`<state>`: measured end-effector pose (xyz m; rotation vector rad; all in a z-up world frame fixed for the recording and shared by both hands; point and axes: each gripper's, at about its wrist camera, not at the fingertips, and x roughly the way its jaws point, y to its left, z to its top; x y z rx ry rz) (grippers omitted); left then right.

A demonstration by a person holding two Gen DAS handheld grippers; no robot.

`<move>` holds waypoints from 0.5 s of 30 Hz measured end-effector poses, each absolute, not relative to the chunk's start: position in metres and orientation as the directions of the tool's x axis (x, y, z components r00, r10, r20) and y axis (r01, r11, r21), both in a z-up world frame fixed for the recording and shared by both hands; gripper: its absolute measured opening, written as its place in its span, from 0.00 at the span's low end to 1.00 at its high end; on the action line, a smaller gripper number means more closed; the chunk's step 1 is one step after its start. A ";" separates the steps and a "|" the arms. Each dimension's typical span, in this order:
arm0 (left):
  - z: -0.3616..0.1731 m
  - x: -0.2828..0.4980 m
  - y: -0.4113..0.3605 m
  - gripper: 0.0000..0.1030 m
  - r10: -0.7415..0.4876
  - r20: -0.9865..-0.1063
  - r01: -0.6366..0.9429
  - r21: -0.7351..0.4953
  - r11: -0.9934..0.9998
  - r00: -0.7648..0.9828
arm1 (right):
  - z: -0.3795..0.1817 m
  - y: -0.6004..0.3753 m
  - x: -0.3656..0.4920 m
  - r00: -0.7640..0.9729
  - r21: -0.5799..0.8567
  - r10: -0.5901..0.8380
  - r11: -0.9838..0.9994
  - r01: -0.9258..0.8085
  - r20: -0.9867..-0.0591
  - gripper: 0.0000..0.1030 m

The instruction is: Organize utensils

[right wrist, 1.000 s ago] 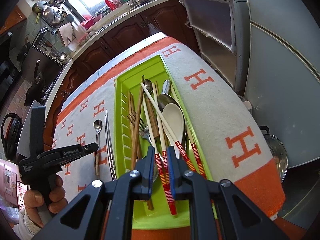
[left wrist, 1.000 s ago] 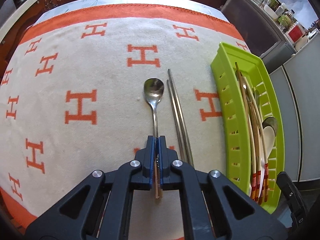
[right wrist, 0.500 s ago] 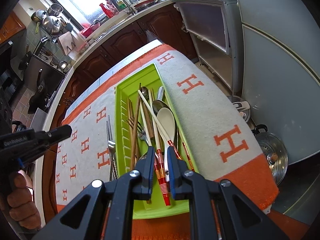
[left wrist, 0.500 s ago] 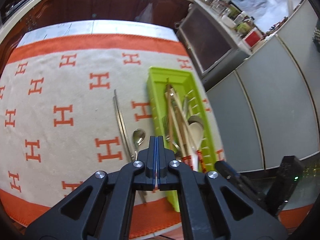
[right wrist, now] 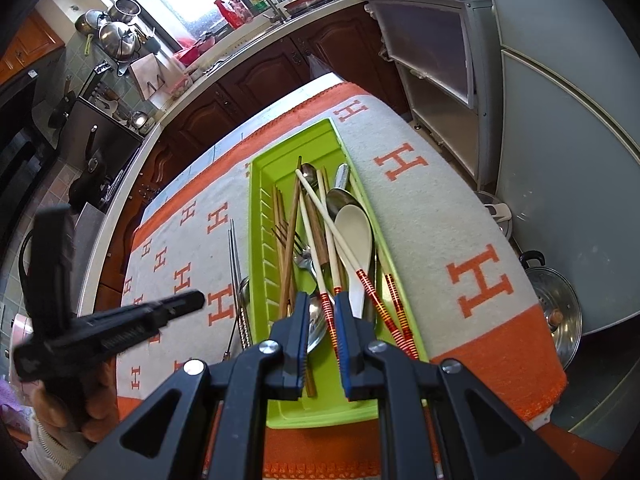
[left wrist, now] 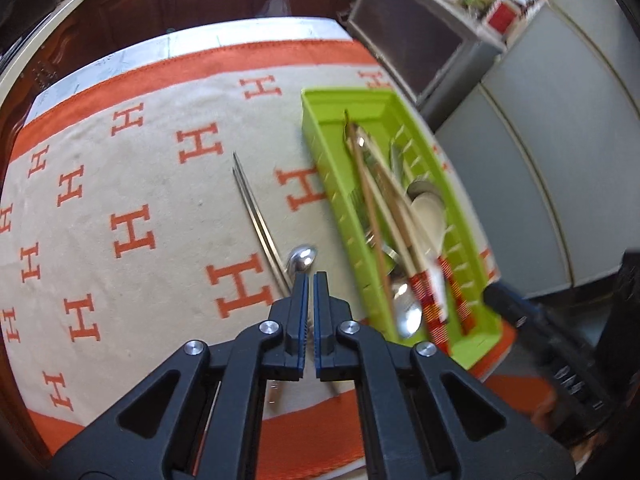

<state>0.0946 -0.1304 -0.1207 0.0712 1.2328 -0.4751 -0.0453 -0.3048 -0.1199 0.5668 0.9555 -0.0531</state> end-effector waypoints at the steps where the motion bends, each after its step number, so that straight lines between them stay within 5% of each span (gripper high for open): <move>1: -0.129 0.094 -0.129 0.00 -0.296 -0.925 0.399 -0.186 0.898 0.236 | -0.120 -0.304 -0.045 0.586 0.434 0.202 0.855 0.285 -0.785 0.12; 15: -0.182 0.075 -0.130 0.02 -0.220 -0.949 0.520 -0.075 0.851 0.225 | -0.124 -0.300 -0.045 0.575 0.430 0.206 0.856 0.286 -0.792 0.12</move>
